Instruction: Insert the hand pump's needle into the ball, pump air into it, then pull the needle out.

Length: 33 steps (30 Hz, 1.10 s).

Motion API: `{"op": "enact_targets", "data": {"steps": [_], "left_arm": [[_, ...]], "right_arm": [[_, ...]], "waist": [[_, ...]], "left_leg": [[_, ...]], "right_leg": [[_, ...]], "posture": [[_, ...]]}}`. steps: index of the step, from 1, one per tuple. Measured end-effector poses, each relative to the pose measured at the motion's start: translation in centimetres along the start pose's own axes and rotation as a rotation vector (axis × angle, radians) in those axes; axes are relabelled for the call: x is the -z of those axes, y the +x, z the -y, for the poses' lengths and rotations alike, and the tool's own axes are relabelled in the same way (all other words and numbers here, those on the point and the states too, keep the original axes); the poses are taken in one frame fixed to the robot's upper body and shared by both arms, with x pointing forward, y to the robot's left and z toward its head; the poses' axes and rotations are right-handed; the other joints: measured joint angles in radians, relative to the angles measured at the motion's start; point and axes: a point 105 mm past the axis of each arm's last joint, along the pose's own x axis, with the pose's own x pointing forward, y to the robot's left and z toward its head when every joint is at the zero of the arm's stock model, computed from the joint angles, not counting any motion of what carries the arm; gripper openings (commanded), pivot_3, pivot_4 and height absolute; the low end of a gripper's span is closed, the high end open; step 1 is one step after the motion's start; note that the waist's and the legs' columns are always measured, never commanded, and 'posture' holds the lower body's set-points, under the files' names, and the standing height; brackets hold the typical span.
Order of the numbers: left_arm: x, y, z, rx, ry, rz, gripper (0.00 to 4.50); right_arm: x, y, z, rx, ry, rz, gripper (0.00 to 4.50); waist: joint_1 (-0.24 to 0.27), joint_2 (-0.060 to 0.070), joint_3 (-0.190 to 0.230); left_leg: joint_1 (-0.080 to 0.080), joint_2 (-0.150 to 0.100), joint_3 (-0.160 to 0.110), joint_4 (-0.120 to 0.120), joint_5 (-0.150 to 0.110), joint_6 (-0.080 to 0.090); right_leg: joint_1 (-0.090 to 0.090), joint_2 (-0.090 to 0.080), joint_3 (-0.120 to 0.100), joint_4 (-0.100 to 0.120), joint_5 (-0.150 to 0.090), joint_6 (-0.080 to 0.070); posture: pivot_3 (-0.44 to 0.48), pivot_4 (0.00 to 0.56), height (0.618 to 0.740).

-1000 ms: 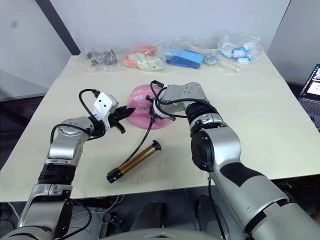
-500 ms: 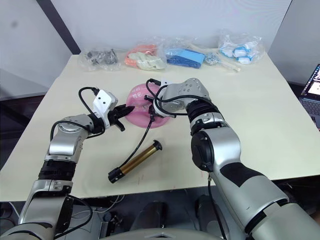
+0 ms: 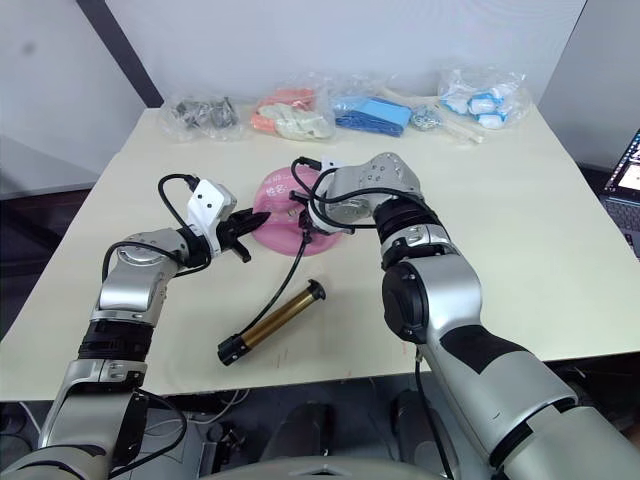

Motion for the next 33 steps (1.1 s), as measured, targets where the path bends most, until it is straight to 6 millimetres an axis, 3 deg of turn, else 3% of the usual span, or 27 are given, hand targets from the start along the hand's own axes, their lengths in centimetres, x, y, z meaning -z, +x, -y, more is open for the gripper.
{"op": "enact_targets", "data": {"steps": [11, 17, 23, 24, 29, 33], "left_arm": [[-0.2, 0.3, 0.1, 0.007, -0.005, 0.012, 0.00], [-0.4, 0.5, 0.6, 0.038, -0.008, 0.021, 0.00], [-0.4, 0.7, 0.7, 0.046, -0.015, 0.025, 0.00], [-0.5, 0.8, 0.8, 0.051, -0.017, 0.027, 0.00], [-0.5, 0.8, 0.8, 0.053, -0.018, 0.027, 0.00], [-0.5, 0.8, 0.8, 0.056, -0.021, 0.026, 0.00]], "right_arm": [[-0.3, -0.5, 0.2, 0.017, -0.013, 0.013, 0.38], [-1.2, -1.3, -0.4, -0.012, -0.022, 0.065, 3.05], [-0.8, -3.3, -1.0, -0.025, -0.175, 0.057, 3.05], [0.1, -4.1, -0.8, -0.035, -0.261, 0.046, 3.05], [2.9, -4.4, 0.3, -0.018, -0.447, 0.057, 3.05], [3.6, -5.3, -0.3, -0.038, -0.657, 0.161, 3.05]], "waist": [[0.011, 0.000, 0.001], [0.017, 0.001, 0.002], [0.024, 0.002, 0.002], [0.026, 0.002, 0.002], [0.024, 0.003, 0.002], [0.026, 0.004, 0.004]], "left_leg": [[-0.003, 0.000, 0.000, 0.000, 0.000, 0.000], [-0.003, -0.001, 0.000, 0.000, 0.000, 0.000], [-0.005, -0.002, -0.001, -0.001, 0.000, 0.000], [-0.005, -0.003, -0.002, -0.002, 0.000, 0.000], [-0.005, -0.004, -0.003, -0.002, 0.000, 0.000], [-0.005, -0.005, -0.004, -0.001, 0.000, 0.000]], "right_leg": [[-0.002, 0.000, 0.000, 0.000, 0.000, 0.000], [-0.002, -0.001, -0.001, -0.001, 0.000, 0.000], [-0.003, -0.003, -0.002, -0.002, 0.000, 0.000], [-0.003, -0.005, -0.003, -0.002, 0.000, 0.000], [-0.003, -0.006, -0.003, -0.001, 0.000, 0.000], [-0.003, -0.006, -0.005, -0.001, -0.001, 0.001]], "posture": [[0.000, 0.150, 0.740], [0.000, 0.150, 0.740], [0.000, 0.150, 0.740], [0.000, 0.150, 0.740], [0.000, 0.150, 0.740], [0.000, 0.150, 0.740]]}}
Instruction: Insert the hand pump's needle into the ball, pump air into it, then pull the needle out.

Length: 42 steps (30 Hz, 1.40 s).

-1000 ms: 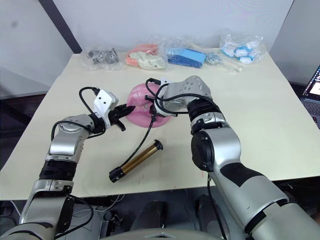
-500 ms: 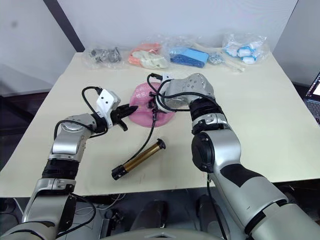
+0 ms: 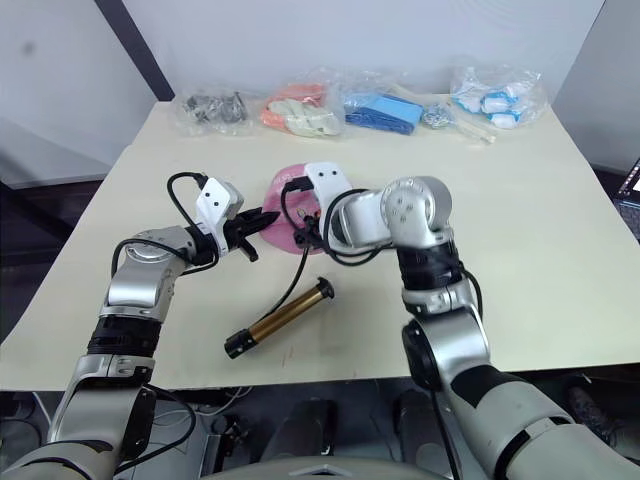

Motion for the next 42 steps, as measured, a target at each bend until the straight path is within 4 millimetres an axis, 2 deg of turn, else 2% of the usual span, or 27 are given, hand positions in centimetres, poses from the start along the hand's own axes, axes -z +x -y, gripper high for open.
{"op": "enact_targets", "data": {"steps": [2, 5, 12, 15, 17, 18, 20, 22, 27, 31, 42], "left_arm": [[0.0, 0.0, 0.0, 0.001, -0.002, -0.002, 0.00], [0.0, -0.1, -0.1, 0.000, 0.000, -0.004, 0.00], [0.0, 0.0, -0.1, 0.004, 0.001, -0.004, 0.00], [0.0, 0.0, -0.1, 0.004, 0.002, -0.004, 0.00], [-0.1, 0.1, 0.1, 0.010, 0.002, -0.003, 0.00], [-0.1, 0.1, 0.2, 0.013, 0.002, -0.003, 0.00], [-0.1, 0.2, 0.3, 0.019, 0.002, 0.000, 0.00], [-0.1, 0.1, 0.3, 0.017, 0.004, -0.002, 0.00], [-0.1, 0.0, 0.2, 0.015, 0.007, -0.007, 0.00], [-0.1, 0.0, 0.2, 0.016, 0.008, -0.007, 0.00], [-0.2, 0.0, 0.3, 0.017, 0.009, -0.007, 0.00]], "right_arm": [[-0.6, -0.9, 0.2, 0.005, -0.098, 0.090, 3.05], [-0.9, -1.2, 1.0, 0.012, -0.110, 0.125, 3.05], [-1.3, -0.7, 0.0, -0.019, -0.110, 0.157, 3.05], [-1.2, -0.4, -0.3, -0.040, -0.048, 0.175, 3.05], [-1.2, 0.2, -0.6, -0.043, 0.091, 0.177, 3.05], [-1.1, 0.2, -0.2, -0.025, 0.101, 0.173, 3.05], [-0.7, -0.2, 2.5, 0.096, 0.181, 0.161, 3.05], [-0.6, -0.6, 4.0, 0.164, 0.228, 0.166, 3.05], [0.0, -1.0, 5.8, 0.275, 0.263, 0.142, 3.05], [-0.1, -1.0, 5.5, 0.254, 0.271, 0.151, 3.05], [-1.0, -0.5, 1.3, 0.052, 0.156, 0.170, 3.05]], "waist": [[-0.001, 0.000, 0.000], [-0.003, 0.000, 0.000], [0.000, 0.000, 0.000], [0.000, 0.000, 0.000], [0.005, 0.000, 0.000], [0.008, 0.000, 0.000], [0.013, 0.000, 0.000], [0.012, 0.000, 0.000], [0.010, 0.000, 0.000], [0.010, 0.000, 0.000], [0.010, 0.000, 0.000]], "left_leg": [[0.000, 0.000, 0.001, 0.000, 0.000, 0.000], [0.001, 0.000, 0.000, 0.000, 0.000, 0.000], [0.000, 0.000, 0.000, 0.000, 0.000, 0.000], [0.000, -0.001, 0.001, 0.000, 0.000, 0.000], [0.000, -0.001, 0.000, 0.000, 0.000, 0.000], [0.000, -0.001, 0.000, 0.000, 0.000, 0.000], [0.000, -0.002, 0.000, 0.000, 0.000, 0.000], [0.000, -0.002, 0.001, 0.000, 0.000, 0.000], [0.001, -0.001, 0.001, -0.003, 0.000, 0.000], [0.001, -0.001, 0.001, -0.003, 0.000, 0.000], [0.001, -0.001, 0.001, -0.003, 0.000, 0.000]], "right_leg": [[0.001, 0.000, 0.000, 0.000, -0.002, 0.004], [0.000, 0.000, 0.000, 0.001, -0.002, 0.003], [0.000, -0.001, 0.000, 0.000, 0.000, 0.000], [0.000, -0.001, 0.000, 0.000, 0.000, 0.000], [0.000, -0.001, -0.001, 0.000, 0.000, 0.000], [0.000, -0.002, 0.000, 0.000, 0.000, 0.000], [0.000, -0.003, 0.000, 0.000, 0.000, 0.000], [0.000, -0.003, 0.000, 0.000, 0.000, 0.000], [-0.001, -0.003, 0.000, 0.000, 0.000, -0.001], [-0.001, -0.003, 0.000, 0.000, 0.000, -0.001], [-0.001, -0.002, 0.000, 0.000, 0.000, -0.001]], "posture": [[0.000, 0.150, 0.740], [0.000, 0.150, 0.740], [0.000, 0.150, 0.740], [0.000, 0.150, 0.740], [0.000, 0.150, 0.740], [0.000, 0.150, 0.740], [0.000, 0.150, 0.740], [0.000, 0.150, 0.740], [0.000, 0.150, 0.740], [0.000, 0.150, 0.740], [0.000, 0.150, 0.740]]}}
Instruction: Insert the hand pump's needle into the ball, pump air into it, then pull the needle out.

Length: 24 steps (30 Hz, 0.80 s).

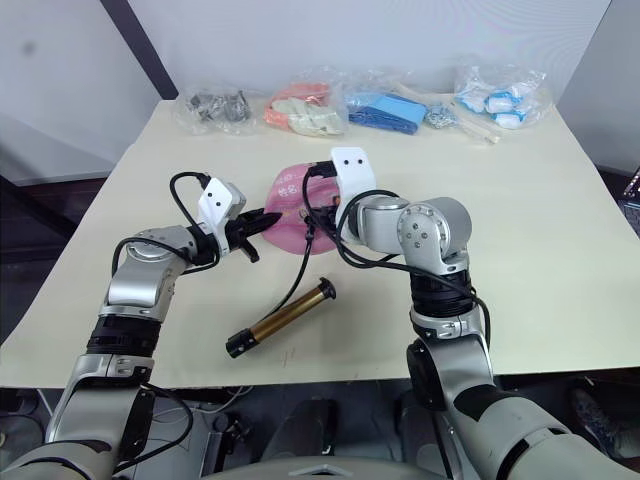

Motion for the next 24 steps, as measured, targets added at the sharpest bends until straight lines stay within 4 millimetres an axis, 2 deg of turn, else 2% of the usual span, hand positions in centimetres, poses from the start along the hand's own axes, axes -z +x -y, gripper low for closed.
{"op": "enact_targets", "data": {"steps": [1, 7, 13, 24], "left_arm": [[0.0, 0.0, 0.0, 0.001, 0.000, 0.000, 0.00], [0.0, 0.0, 0.0, 0.001, 0.000, 0.000, 0.00], [0.0, 0.0, 0.0, 0.001, 0.000, 0.000, 0.00], [0.1, 0.0, 0.1, 0.000, 0.000, -0.001, 0.00]], "right_arm": [[0.1, 0.1, -0.5, -0.024, -0.015, -0.005, 3.05], [0.2, 0.2, -0.6, -0.046, -0.003, -0.008, 3.05], [0.9, 0.9, 0.8, 0.012, 0.034, -0.051, 3.05], [0.9, 1.5, 0.9, 0.011, 0.052, -0.042, 3.05]], "waist": [[0.000, 0.000, 0.000], [0.001, 0.000, 0.000], [0.001, 0.000, 0.000], [0.000, 0.000, 0.000]], "left_leg": [[0.000, 0.000, 0.000, 0.000, 0.000, 0.000], [0.000, 0.000, 0.000, 0.000, 0.000, 0.000], [0.000, 0.000, 0.000, 0.000, 0.000, 0.000], [0.001, 0.000, 0.000, 0.000, 0.000, 0.000]], "right_leg": [[0.000, 0.000, 0.000, 0.000, 0.000, 0.000], [0.000, 0.000, 0.000, 0.000, 0.000, 0.000], [0.000, 0.000, 0.000, 0.000, 0.000, 0.000], [0.000, 0.000, 0.000, 0.000, 0.000, 0.000]], "posture": [[0.000, 0.150, 0.740], [0.000, 0.150, 0.740], [0.000, 0.150, 0.740], [0.000, 0.150, 0.740]]}}
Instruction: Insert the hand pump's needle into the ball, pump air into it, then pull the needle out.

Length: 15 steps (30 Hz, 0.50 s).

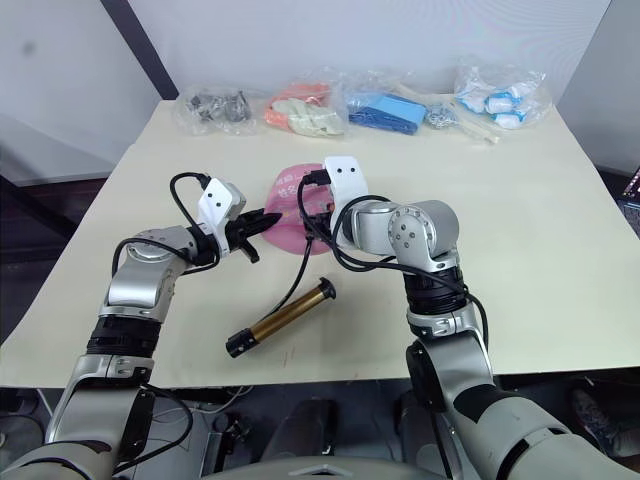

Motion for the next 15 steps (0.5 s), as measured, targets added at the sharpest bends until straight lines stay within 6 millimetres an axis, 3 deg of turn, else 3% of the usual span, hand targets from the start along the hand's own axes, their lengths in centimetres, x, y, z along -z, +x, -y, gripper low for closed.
{"op": "enact_targets", "data": {"steps": [2, 5, 15], "left_arm": [[0.00, 0.00, 0.00, 0.000, 0.000, 0.000, 0.00], [0.00, 0.01, 0.01, 0.000, 0.000, 0.000, 0.00], [-0.01, 0.01, 0.02, 0.001, 0.001, 0.000, 0.00]], "right_arm": [[0.04, 0.10, 0.00, 0.001, 0.001, -0.001, 3.05], [0.04, 0.24, 0.02, -0.001, 0.006, 0.000, 2.29], [0.14, 0.37, -0.32, -0.011, -0.004, -0.007, 2.29]], "waist": [[0.000, 0.000, 0.000], [0.000, 0.000, 0.000], [0.000, 0.000, 0.000]], "left_leg": [[0.000, 0.000, 0.000, 0.000, 0.000, 0.000], [0.000, 0.000, 0.000, 0.000, 0.000, 0.000], [0.000, 0.000, 0.000, 0.000, 0.000, 0.000]], "right_leg": [[0.000, 0.000, 0.000, 0.000, 0.000, 0.000], [0.000, 0.000, 0.000, 0.000, 0.000, 0.000], [0.000, 0.000, 0.000, 0.000, 0.000, 0.000]], "posture": [[0.000, 0.150, 0.740], [0.000, 0.150, 0.740], [0.000, 0.150, 0.740]]}}
